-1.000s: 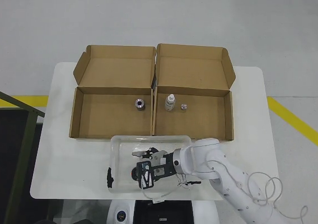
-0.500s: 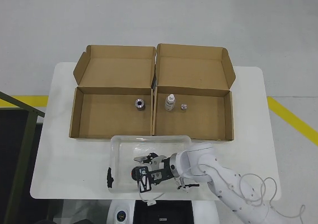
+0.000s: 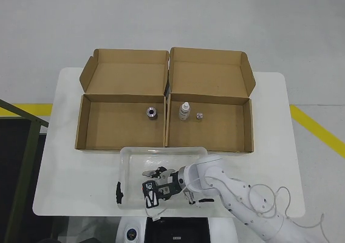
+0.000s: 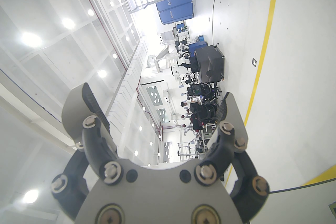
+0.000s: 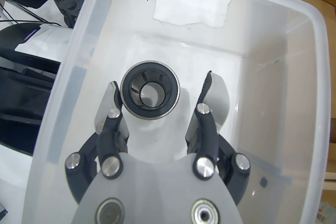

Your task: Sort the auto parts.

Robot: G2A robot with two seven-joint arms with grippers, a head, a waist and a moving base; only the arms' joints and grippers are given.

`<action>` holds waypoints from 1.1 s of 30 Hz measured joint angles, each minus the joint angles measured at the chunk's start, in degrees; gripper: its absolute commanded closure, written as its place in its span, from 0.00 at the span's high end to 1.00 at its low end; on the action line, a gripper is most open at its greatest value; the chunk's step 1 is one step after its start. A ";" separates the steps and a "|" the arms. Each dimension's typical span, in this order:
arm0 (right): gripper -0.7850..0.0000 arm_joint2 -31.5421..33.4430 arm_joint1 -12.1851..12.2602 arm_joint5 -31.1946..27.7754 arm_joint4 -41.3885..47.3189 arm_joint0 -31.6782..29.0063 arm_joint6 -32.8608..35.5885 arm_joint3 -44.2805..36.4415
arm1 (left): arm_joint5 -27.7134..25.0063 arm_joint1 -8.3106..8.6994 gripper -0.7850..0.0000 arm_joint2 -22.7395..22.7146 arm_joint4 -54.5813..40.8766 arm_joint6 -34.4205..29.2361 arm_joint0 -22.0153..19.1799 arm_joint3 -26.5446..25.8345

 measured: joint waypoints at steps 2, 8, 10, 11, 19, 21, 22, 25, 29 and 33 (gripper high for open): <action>0.64 -0.53 -0.17 0.26 0.03 0.48 -0.38 0.62 | 0.00 0.00 1.00 0.00 0.00 0.00 0.00 0.00; 0.46 -2.36 -0.71 0.10 0.12 2.02 -1.21 2.59 | 0.00 0.00 1.00 0.00 0.00 0.00 0.00 0.00; 0.39 -2.93 -0.86 -0.28 0.07 2.54 -1.52 3.04 | 0.00 0.00 1.00 0.00 0.00 0.00 0.00 0.00; 0.35 -3.14 -0.91 -0.31 -0.02 2.73 -1.65 3.21 | 0.00 0.00 1.00 0.00 0.00 0.00 0.00 0.00; 0.00 -3.79 -1.21 -0.08 0.58 3.72 -3.85 4.29 | 0.00 0.00 1.00 0.00 0.00 0.00 0.00 0.00; 0.00 -3.50 -1.19 -0.13 1.17 3.92 -4.50 4.28 | 0.00 0.00 1.00 0.00 0.00 0.00 0.00 0.00; 0.00 -3.32 -1.16 -0.14 1.43 3.95 -4.74 4.18 | 0.00 0.00 1.00 0.00 0.00 0.00 0.00 0.00; 0.00 -2.57 -0.97 -0.24 2.05 4.04 -5.14 3.80 | 0.00 0.00 1.00 0.00 0.00 0.00 0.00 0.00; 0.00 -1.14 -0.59 -0.50 3.03 3.97 -5.84 2.80 | 0.00 0.00 1.00 0.00 0.00 0.00 0.00 0.00; 0.00 0.70 -0.07 -0.82 4.20 3.64 -6.45 0.92 | 0.00 0.00 1.00 0.00 0.00 0.00 0.00 0.00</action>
